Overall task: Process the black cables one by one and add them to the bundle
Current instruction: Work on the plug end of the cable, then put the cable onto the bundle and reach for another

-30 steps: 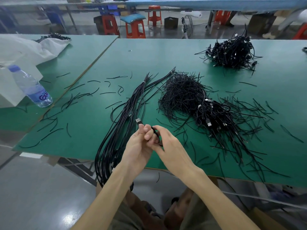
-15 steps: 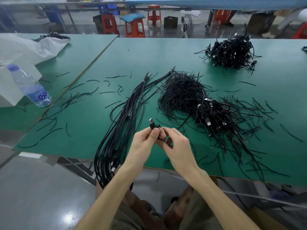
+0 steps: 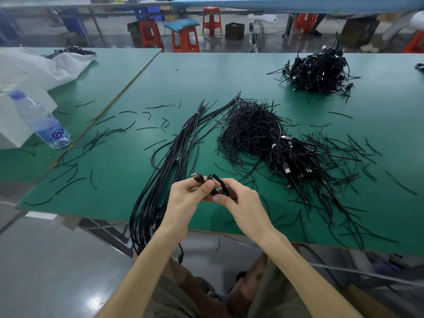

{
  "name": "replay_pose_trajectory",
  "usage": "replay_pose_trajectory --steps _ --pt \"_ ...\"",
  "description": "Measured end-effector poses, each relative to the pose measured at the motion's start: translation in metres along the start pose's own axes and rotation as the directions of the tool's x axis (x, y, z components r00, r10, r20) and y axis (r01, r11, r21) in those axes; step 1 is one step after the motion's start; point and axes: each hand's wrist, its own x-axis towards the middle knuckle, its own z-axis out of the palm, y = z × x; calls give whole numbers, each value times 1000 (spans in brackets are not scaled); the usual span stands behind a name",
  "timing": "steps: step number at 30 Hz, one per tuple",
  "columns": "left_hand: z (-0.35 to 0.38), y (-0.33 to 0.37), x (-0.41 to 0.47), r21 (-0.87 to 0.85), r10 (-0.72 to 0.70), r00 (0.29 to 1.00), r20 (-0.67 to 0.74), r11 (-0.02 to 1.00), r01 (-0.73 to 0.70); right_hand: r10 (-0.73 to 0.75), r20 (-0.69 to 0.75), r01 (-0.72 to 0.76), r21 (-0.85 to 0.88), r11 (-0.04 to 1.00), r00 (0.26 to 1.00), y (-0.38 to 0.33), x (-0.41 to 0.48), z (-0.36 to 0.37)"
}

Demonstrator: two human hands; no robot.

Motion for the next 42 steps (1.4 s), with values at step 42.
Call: replay_pose_trajectory --steps 42 --pt "-28 -18 33 257 -209 964 -165 934 247 -201 -189 -21 -778 629 961 52 26 -7"
